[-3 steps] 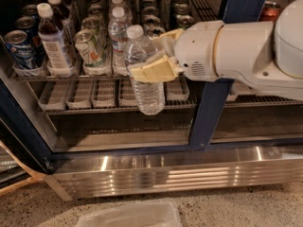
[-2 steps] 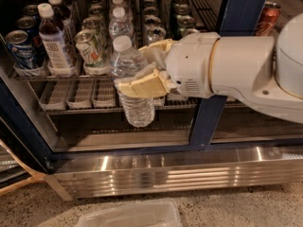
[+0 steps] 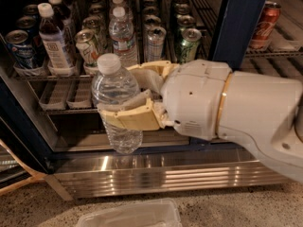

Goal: Pick water bottle from top shelf of fridge

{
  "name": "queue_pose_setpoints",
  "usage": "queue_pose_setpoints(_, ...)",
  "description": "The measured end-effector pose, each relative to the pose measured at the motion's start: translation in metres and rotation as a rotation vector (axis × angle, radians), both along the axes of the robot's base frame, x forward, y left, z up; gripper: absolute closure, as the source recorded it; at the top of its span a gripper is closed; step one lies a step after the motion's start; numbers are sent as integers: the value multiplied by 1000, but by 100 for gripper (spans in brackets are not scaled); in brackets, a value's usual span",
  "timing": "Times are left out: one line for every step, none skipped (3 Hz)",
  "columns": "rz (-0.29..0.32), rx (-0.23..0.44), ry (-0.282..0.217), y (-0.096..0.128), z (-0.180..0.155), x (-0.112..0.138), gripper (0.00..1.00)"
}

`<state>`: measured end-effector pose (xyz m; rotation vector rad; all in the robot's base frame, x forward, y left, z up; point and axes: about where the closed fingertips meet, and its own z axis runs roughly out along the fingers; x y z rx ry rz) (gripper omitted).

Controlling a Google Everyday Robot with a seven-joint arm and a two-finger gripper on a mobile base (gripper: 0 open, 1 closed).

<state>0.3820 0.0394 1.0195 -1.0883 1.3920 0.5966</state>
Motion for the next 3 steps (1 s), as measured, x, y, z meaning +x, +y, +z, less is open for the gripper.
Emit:
queue_pose_setpoints(-12,43,9,-3,3,-17,100)
queue_pose_setpoints(-2,95,28,-2,2,-28,100)
queue_pose_setpoints(10,133,47,-3,0,-34,100)
